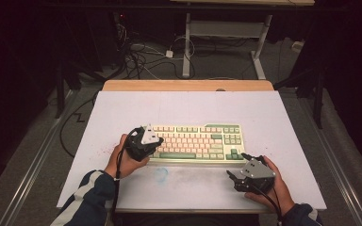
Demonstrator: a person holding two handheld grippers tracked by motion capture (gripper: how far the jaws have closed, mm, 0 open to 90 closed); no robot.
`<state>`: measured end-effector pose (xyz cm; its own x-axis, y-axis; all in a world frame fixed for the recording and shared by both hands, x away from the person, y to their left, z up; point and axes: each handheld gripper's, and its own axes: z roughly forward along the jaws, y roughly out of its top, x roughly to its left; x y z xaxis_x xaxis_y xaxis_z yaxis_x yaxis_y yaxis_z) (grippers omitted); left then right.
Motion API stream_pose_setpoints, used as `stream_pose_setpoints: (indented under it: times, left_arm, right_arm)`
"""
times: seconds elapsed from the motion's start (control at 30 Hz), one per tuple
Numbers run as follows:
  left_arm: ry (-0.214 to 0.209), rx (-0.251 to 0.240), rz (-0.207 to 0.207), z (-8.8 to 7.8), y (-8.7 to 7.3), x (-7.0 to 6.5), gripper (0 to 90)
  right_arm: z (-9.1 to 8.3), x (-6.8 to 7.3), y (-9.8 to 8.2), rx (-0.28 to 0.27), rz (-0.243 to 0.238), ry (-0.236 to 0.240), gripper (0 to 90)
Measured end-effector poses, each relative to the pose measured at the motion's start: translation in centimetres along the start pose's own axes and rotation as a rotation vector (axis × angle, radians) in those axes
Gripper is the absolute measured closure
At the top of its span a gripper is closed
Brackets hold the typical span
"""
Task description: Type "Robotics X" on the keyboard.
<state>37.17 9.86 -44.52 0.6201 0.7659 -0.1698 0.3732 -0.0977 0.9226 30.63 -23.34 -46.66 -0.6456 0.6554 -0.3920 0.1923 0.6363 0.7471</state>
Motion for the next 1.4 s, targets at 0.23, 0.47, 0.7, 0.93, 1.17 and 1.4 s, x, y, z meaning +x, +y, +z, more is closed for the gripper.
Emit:
stream_pose_setpoints:
  times: [0.23,0.47,0.7,0.93,1.17,1.4]
  left_arm:
    - [-0.025,0.006,0.010,0.0,-0.2,-0.9,86.9]
    - [-0.045,0.020,0.028,0.1,-0.4,-1.6,86.7]
    - [-0.057,0.033,0.033,0.3,-0.7,-2.0,86.6]
    - [-0.064,0.054,0.047,0.6,-1.2,-2.4,86.2]
    - [-0.072,0.074,0.063,1.0,-1.8,-2.9,86.0]
    - [-0.067,0.100,0.075,1.5,-2.4,-2.9,86.0]
  right_arm:
    - [0.0,0.1,0.0,0.003,0.000,0.002,24.4]
    - [0.1,0.1,0.0,0.004,-0.001,0.004,24.4]
    - [0.1,0.1,0.0,0.006,-0.003,0.005,24.4]
    - [0.1,0.1,0.0,0.009,-0.011,0.008,24.5]
    - [0.1,0.2,-0.1,0.012,-0.018,0.010,24.6]
    - [0.2,0.2,-0.1,0.015,-0.025,0.014,24.8]
